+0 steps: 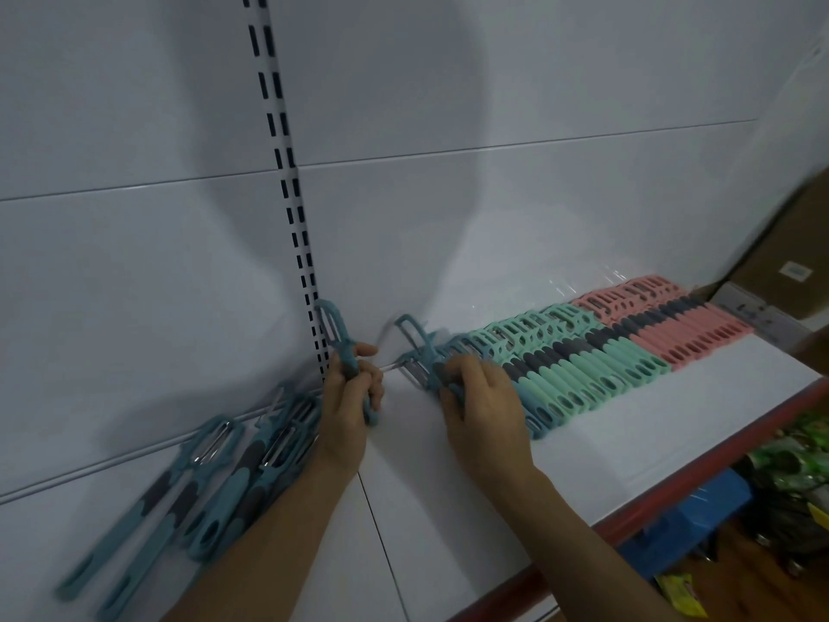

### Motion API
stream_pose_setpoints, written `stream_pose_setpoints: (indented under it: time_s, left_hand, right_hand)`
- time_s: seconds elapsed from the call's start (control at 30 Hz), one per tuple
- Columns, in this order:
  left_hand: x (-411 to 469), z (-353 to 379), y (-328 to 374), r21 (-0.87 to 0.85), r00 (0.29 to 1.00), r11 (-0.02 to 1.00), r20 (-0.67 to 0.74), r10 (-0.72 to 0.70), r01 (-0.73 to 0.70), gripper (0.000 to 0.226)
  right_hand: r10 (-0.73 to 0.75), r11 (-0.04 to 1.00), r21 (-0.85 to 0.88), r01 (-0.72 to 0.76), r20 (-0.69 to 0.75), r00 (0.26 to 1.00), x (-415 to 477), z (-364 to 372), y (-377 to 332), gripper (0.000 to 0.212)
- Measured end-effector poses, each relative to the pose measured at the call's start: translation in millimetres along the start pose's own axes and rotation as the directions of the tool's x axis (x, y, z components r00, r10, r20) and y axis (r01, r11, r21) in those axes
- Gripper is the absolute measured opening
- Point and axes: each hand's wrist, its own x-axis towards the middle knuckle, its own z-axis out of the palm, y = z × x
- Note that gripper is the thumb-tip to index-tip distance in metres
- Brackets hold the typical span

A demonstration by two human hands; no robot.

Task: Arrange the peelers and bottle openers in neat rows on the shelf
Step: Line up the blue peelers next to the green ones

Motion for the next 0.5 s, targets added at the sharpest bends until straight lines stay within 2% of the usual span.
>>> stream_pose_setpoints:
  time_s: [0.1, 0.27, 0.4, 0.5]
  left_hand:
    - [1, -2, -2, 0.019, 1.0, 1.0, 0.014, -0.007, 0.007, 0.019]
    - [2, -1, -3, 0.039, 1.0, 0.999, 0.013, -0.01, 0.01, 0.018]
    - [2, -2, -5, 0.052, 1.0, 0.999, 0.025, -0.006, 0.005, 0.017]
    - [3, -3, -5, 0.018, 0.999, 0.999, 0.031, -0.039, 0.039, 0.023]
  right_hand:
    - [-0.039, 0.998, -0.039, 0.039, 0.009, 0.999, -2, 3, 2, 0.022]
    - [0.009, 0.997, -0.078, 0.0, 0.106, 0.994, -6, 11, 3, 0.014]
    - [0.021, 0.977, -0.213, 0.018, 0.178, 0.984, -6, 15, 6, 0.013]
    - [0.042, 0.977, -0.211, -0.004, 0.175, 0.984, -7, 17, 7, 0.012]
